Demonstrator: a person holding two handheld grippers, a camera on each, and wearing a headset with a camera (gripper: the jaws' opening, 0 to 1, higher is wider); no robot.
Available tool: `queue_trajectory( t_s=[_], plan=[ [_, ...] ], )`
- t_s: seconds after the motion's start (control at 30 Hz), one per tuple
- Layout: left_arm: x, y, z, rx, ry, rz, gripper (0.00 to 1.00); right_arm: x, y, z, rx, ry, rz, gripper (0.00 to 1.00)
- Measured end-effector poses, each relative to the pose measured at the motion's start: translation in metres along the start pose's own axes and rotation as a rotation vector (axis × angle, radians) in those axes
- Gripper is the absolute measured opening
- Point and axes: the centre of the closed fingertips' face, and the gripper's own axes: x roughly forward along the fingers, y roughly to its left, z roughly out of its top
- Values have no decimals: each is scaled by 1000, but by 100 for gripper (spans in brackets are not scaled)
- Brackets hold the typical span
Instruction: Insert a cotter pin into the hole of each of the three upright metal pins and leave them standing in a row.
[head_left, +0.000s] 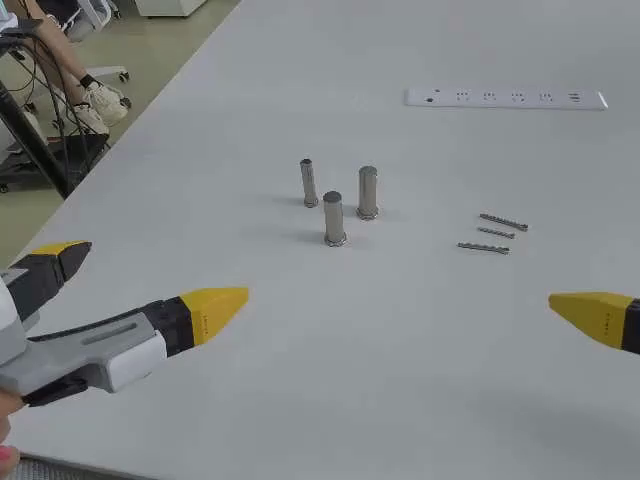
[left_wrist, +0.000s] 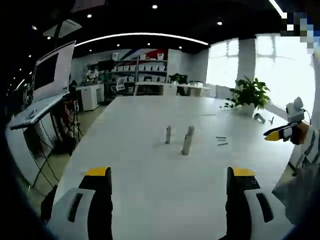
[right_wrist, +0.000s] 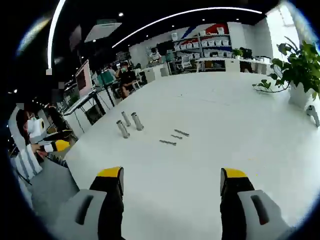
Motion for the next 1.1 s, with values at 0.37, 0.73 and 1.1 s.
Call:
queue_trajectory(
  t_s=[0.37,0.73,1.1],
  plan=[
    [0,-3,0,-1,2,-9,99,6,7,-3,-6,16,21,97],
    [-2,-6,-3,10,4,-9,99,6,8,-13,-3,23,31,96],
    [0,-21,21,-17,-100,-63,99,10,5,-25,-48,96,21,98]
  ],
)
